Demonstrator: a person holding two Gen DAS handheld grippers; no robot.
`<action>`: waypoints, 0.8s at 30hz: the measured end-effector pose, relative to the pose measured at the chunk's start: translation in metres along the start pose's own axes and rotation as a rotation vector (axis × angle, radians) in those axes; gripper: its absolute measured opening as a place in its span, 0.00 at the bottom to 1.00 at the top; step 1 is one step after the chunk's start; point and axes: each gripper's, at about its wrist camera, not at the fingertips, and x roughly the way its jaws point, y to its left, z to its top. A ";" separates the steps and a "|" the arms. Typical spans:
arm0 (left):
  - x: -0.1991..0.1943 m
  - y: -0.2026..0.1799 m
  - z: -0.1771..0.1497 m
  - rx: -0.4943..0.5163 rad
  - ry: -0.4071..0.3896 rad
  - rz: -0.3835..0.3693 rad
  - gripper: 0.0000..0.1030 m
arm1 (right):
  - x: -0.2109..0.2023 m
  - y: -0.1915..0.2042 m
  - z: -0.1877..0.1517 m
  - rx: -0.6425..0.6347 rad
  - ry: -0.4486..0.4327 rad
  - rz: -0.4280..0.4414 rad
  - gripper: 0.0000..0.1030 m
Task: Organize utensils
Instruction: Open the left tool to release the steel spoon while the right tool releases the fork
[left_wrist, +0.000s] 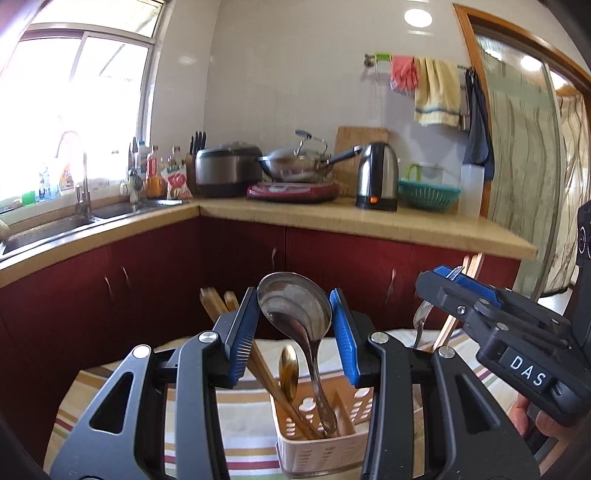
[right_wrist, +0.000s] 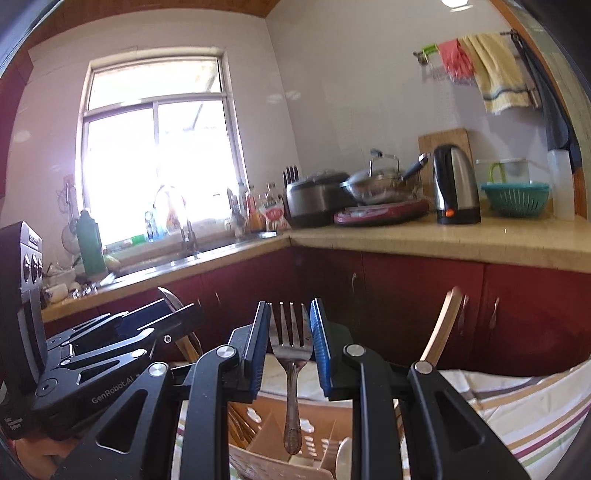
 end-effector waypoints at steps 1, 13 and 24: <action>0.002 0.000 -0.004 0.004 0.007 0.001 0.38 | 0.002 0.000 -0.004 -0.001 0.011 -0.002 0.23; 0.009 -0.006 -0.022 0.048 0.023 -0.012 0.53 | 0.012 -0.002 -0.021 0.013 0.097 -0.017 0.29; -0.025 -0.004 -0.008 0.021 -0.010 -0.020 0.85 | -0.021 0.006 -0.005 0.005 0.063 -0.073 0.51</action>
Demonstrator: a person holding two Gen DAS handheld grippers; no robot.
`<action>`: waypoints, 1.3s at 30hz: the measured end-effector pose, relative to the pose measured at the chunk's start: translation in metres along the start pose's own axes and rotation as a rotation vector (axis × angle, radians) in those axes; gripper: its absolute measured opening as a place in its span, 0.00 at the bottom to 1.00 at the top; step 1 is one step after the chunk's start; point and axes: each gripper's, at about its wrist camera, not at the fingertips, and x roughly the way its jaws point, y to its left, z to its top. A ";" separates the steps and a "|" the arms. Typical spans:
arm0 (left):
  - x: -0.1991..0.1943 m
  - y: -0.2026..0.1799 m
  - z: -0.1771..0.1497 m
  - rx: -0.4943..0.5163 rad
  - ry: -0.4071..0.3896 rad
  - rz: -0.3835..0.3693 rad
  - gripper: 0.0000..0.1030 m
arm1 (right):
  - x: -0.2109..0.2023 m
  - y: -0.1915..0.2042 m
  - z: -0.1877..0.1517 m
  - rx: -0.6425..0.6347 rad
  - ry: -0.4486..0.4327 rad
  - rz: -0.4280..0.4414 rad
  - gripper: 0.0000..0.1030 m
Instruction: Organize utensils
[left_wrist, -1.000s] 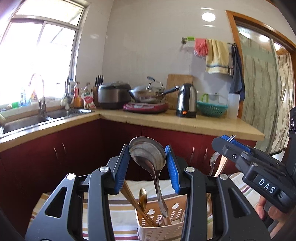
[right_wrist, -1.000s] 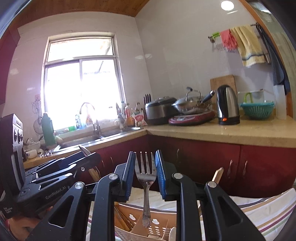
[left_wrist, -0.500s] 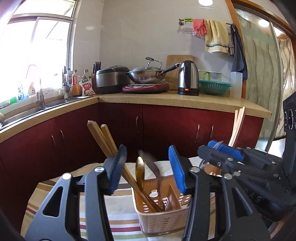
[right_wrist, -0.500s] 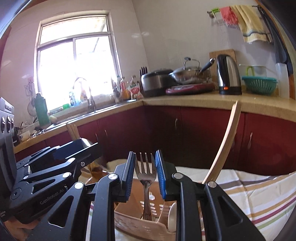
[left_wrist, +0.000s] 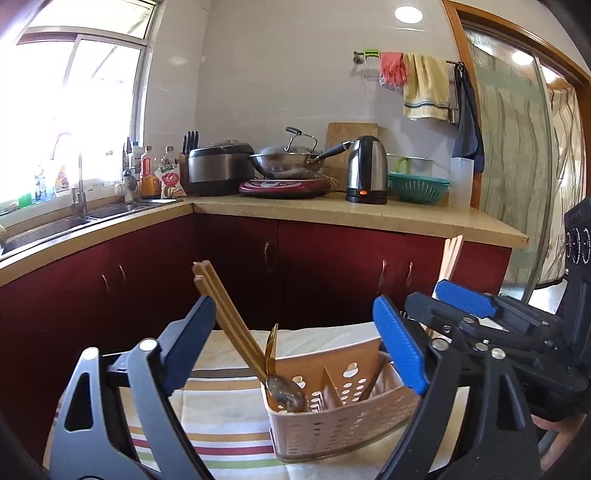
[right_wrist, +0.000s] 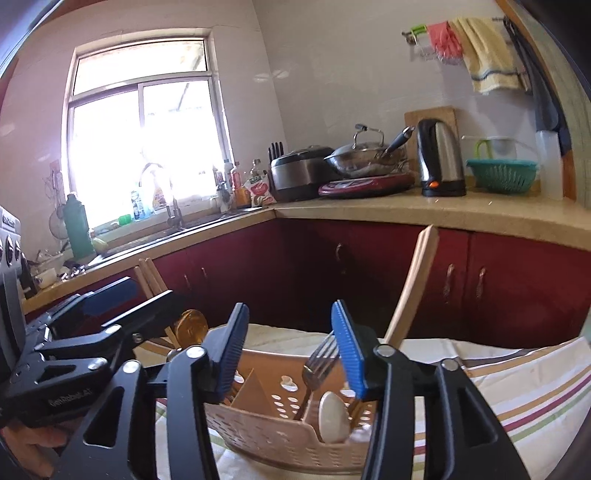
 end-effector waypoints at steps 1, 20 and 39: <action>-0.005 -0.001 0.001 0.002 -0.002 0.005 0.86 | -0.007 0.002 0.001 -0.002 -0.003 -0.028 0.55; -0.152 -0.030 -0.040 -0.067 0.068 0.173 0.96 | -0.129 0.035 -0.025 -0.032 0.046 -0.176 0.73; -0.253 -0.046 -0.037 -0.069 -0.011 0.205 0.96 | -0.225 0.058 -0.024 -0.065 -0.066 -0.219 0.78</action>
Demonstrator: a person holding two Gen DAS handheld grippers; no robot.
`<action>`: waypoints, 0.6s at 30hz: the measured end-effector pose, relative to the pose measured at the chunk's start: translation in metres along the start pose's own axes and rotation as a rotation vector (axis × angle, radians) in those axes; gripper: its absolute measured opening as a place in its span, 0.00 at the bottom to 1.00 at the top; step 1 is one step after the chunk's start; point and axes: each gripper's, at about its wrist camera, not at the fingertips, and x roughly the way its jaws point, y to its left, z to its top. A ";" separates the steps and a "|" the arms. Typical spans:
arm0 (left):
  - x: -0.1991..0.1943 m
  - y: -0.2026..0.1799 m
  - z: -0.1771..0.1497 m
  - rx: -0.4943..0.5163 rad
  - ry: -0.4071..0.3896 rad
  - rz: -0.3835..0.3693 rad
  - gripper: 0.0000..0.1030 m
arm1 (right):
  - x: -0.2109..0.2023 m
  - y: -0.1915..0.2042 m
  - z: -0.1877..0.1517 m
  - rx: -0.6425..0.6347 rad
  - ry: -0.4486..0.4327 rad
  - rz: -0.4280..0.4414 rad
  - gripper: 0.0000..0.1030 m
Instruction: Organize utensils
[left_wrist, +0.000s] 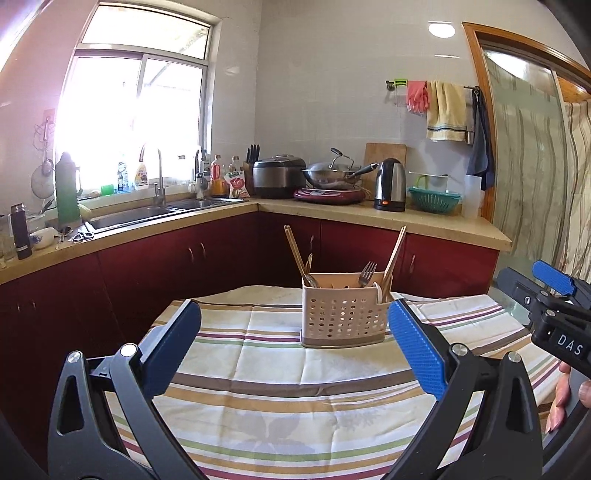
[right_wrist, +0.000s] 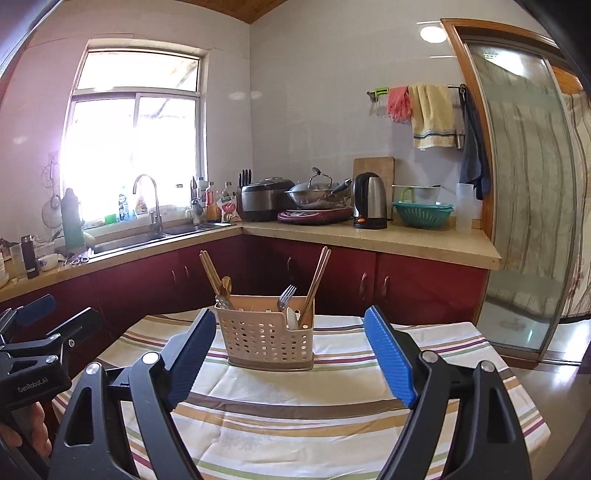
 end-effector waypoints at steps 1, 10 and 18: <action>-0.002 0.000 0.000 -0.001 0.001 -0.003 0.96 | -0.001 0.000 0.000 0.000 -0.003 -0.001 0.78; -0.007 -0.003 -0.005 -0.012 0.014 -0.005 0.96 | -0.007 0.000 -0.003 -0.001 -0.010 0.000 0.78; -0.008 0.000 -0.006 -0.022 0.014 -0.007 0.96 | -0.008 0.001 -0.004 -0.004 -0.011 -0.002 0.78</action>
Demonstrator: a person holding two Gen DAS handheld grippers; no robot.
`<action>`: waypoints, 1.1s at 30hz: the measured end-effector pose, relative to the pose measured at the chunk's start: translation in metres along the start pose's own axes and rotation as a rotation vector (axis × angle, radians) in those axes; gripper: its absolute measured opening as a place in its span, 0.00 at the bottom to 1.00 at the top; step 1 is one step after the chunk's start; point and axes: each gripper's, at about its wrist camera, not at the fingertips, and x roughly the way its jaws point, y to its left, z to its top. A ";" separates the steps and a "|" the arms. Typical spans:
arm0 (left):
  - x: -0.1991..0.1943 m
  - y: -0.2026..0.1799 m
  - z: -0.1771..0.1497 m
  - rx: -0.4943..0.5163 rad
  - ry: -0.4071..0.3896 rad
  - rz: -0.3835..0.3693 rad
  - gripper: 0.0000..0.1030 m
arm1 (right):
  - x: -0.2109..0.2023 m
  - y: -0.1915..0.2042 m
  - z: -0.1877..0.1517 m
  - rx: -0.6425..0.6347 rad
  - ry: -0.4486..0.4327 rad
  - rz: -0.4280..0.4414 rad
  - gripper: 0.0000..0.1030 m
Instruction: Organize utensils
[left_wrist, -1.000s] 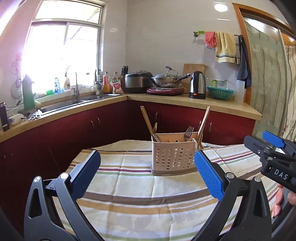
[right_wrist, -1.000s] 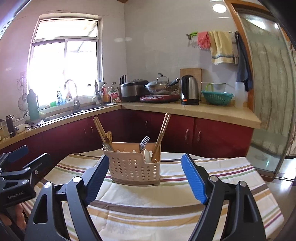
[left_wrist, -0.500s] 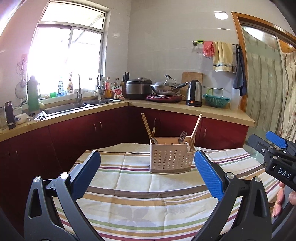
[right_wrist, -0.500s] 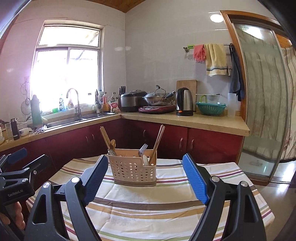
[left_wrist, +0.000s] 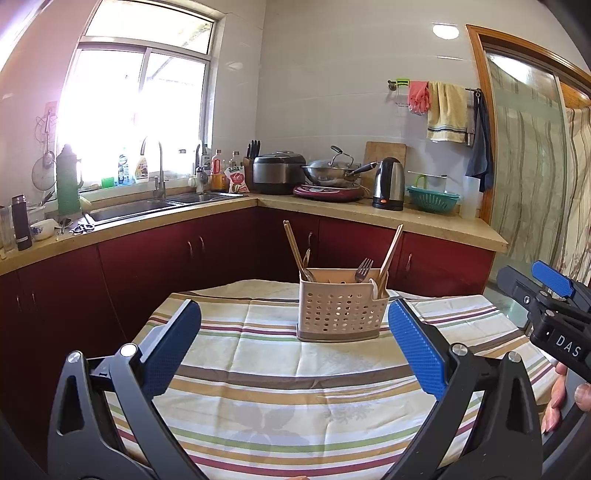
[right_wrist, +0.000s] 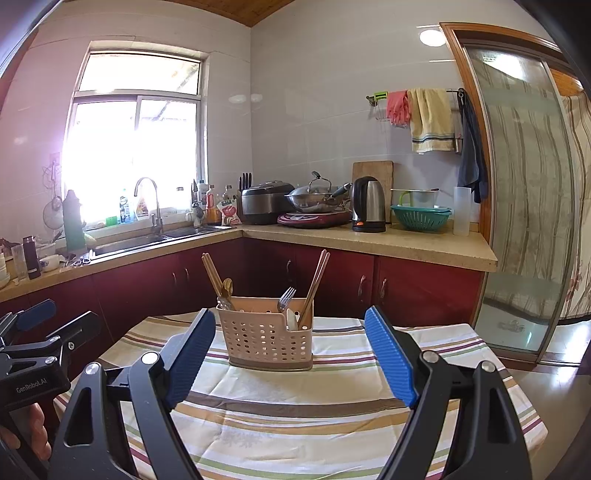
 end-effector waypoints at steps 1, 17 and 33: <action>0.000 0.000 0.000 0.002 0.001 -0.001 0.96 | 0.000 0.000 0.000 0.000 -0.001 0.000 0.78; -0.002 -0.001 -0.001 0.010 0.005 -0.003 0.96 | -0.001 0.006 0.001 -0.006 0.005 0.005 0.78; 0.002 -0.004 -0.001 0.025 -0.012 0.019 0.96 | 0.006 0.005 -0.002 -0.007 0.021 0.007 0.78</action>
